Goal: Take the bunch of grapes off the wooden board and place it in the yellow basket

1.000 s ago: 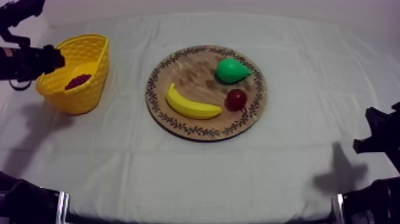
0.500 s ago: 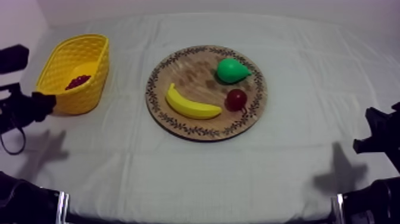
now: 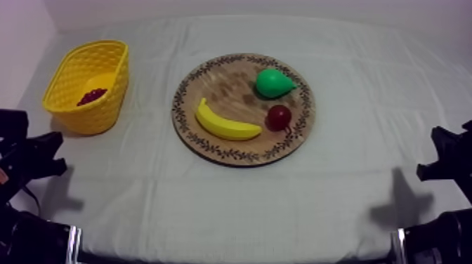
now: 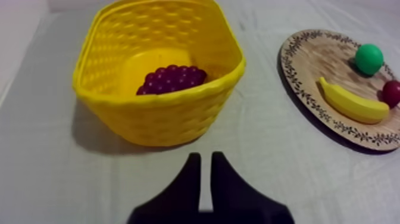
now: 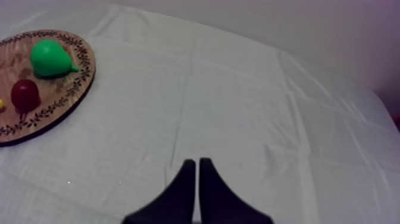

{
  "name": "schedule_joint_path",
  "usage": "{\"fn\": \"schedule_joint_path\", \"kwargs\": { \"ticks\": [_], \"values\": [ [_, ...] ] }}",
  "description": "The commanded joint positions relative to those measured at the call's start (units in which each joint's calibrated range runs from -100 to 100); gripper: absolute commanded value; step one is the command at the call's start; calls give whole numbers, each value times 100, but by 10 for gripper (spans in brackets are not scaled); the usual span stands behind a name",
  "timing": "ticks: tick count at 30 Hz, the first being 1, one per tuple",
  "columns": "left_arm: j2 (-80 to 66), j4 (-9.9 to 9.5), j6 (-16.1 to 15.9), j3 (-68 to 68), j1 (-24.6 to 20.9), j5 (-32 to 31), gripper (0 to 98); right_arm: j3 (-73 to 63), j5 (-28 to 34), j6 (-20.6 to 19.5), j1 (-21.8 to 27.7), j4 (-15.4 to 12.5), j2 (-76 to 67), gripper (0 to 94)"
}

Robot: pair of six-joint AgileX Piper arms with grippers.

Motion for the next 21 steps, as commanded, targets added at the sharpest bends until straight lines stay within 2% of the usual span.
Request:
{"fn": "schedule_joint_path", "kwargs": {
  "ticks": [1, 6, 13, 21],
  "values": [
    [-289, -24, 160, 126, -25, -66, 10, -1, -2, 0, 3, 1, -2, 5],
    [-676, -59, 545, 204, -180, -149, 2, -1, -2, 1, 3, 1, -2, 5],
    [-1386, -95, 608, 259, -357, -243, 1, -1, -2, 1, 3, 1, -2, 5],
    [-1567, -103, 644, 271, -500, -237, 1, -1, -2, 1, 3, 1, -2, 5]
  ]
}}
